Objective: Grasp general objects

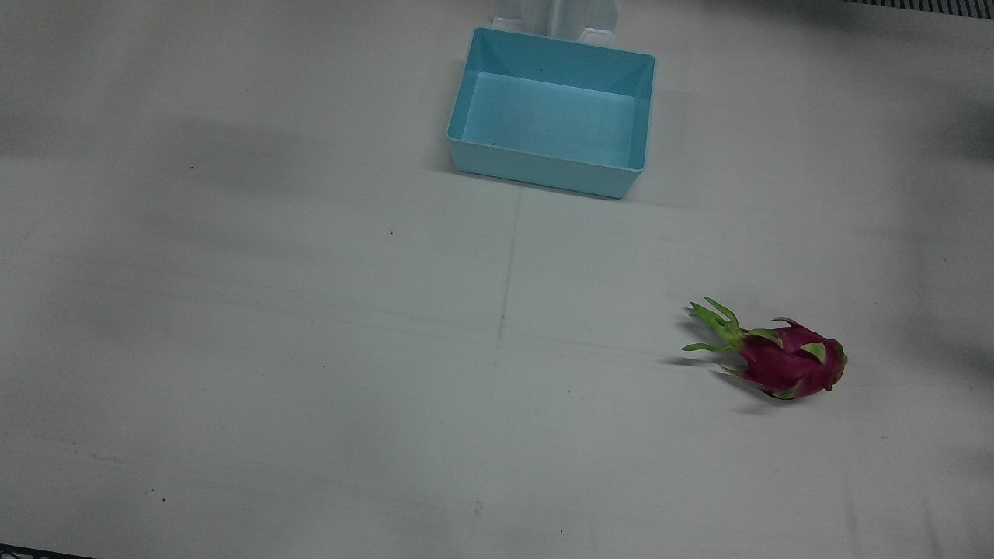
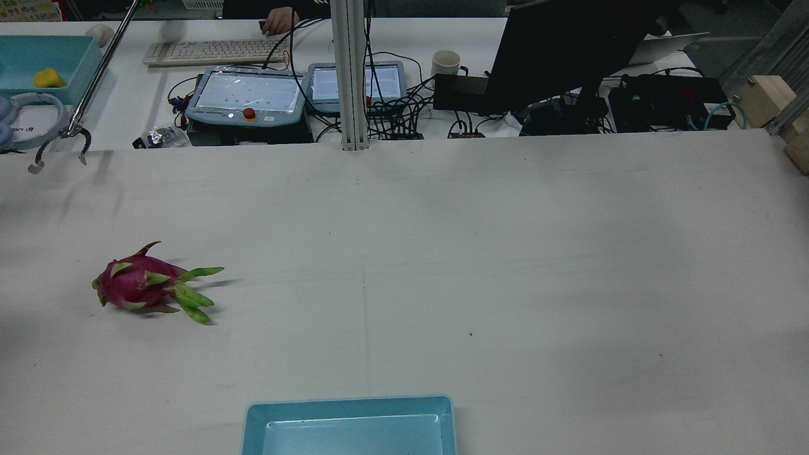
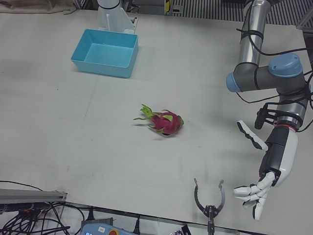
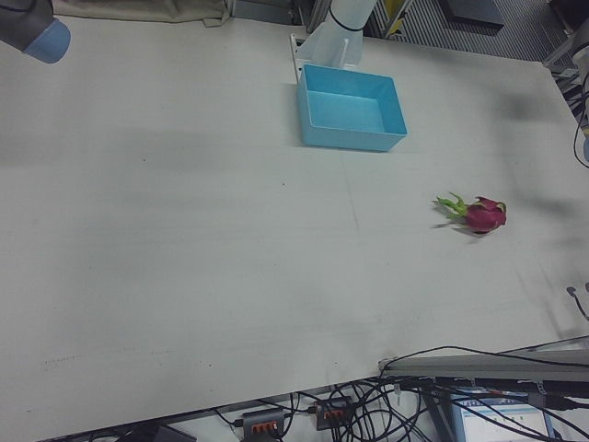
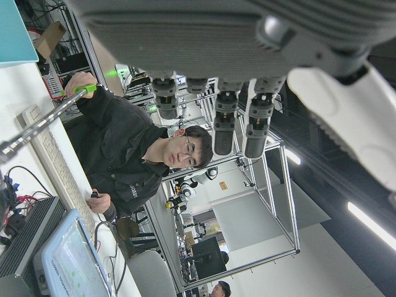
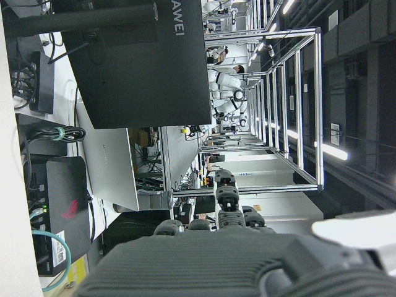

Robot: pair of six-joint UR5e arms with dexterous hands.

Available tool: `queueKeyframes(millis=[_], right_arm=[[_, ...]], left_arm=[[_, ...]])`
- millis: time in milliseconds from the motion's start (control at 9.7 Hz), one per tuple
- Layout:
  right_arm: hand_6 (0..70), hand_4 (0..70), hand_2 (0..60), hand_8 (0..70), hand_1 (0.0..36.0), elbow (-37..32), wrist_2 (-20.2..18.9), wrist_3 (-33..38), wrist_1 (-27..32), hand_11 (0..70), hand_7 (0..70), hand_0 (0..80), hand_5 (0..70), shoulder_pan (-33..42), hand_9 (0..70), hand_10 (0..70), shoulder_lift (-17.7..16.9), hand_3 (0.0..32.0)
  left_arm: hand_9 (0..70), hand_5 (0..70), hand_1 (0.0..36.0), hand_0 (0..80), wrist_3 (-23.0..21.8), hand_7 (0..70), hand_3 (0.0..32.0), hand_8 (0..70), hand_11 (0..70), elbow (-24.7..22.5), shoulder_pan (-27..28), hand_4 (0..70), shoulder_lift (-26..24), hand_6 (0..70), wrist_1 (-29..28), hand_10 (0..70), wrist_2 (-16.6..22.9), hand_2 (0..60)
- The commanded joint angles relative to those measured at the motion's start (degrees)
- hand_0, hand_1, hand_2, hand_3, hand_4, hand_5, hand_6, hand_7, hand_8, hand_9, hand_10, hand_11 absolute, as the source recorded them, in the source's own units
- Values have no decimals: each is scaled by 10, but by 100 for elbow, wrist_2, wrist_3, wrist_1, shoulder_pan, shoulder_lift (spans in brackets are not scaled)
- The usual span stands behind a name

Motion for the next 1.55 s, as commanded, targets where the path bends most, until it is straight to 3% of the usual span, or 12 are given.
queueKeyframes(millis=[0,206,309,412,515,722,928,1031,1237,1340,1443], right_arm=[[0,0,0,0,0,13,-8,-8,0,0,0,0,0,5,0,0,0,0],[0,0,0,0,0,12,0,-8,0,0,0,0,0,5,0,0,0,0],[0,0,0,0,0,21,0,-17,0,0,0,0,0,5,0,0,0,0],[0,0,0,0,0,21,0,-17,0,0,0,0,0,5,0,0,0,0],[0,0,0,0,0,30,-8,-17,0,0,0,0,0,5,0,0,0,0],[0,0,0,0,0,21,0,-17,-9,0,0,0,0,5,0,0,0,0],[0,0,0,0,0,13,-8,-8,0,0,0,0,0,5,0,0,0,0],[0,0,0,0,0,12,-8,-8,0,0,0,0,0,5,0,0,0,0],[0,0,0,0,0,12,-8,-8,0,0,0,0,0,5,0,0,0,0],[0,0,0,0,0,12,0,-8,0,0,0,0,0,5,0,0,0,0],[0,0,0,0,0,12,-8,-8,0,0,0,0,0,5,0,0,0,0]], left_arm=[[46,218,142,528,52,302,0,30,126,-337,-40,151,20,175,38,77,17,0],[46,209,132,526,219,302,0,52,105,-480,-40,152,151,171,-93,63,157,0],[50,201,172,564,385,320,0,41,111,-672,-49,190,466,175,-338,65,332,0],[50,201,172,564,744,320,0,41,111,-1170,-40,190,686,175,-340,65,395,0],[38,181,170,567,1261,260,0,18,82,-1897,-32,181,906,141,60,44,570,0],[35,183,166,563,2403,249,0,16,54,-2832,-5,187,1014,132,817,25,825,0],[35,174,160,556,3370,249,0,16,49,-3011,178,176,1005,130,1013,22,888,0],[29,144,142,537,3871,217,0,23,25,-3012,501,126,996,102,1066,6,862,0],[26,139,148,537,4708,204,0,17,15,-3012,1082,107,988,89,1215,0,791,0],[21,114,137,523,5129,175,0,10,0,-3012,1328,29,979,46,1259,0,678,0],[17,106,155,529,5533,156,2,0,0,-3012,1609,1,979,25,1338,0,555,0]])
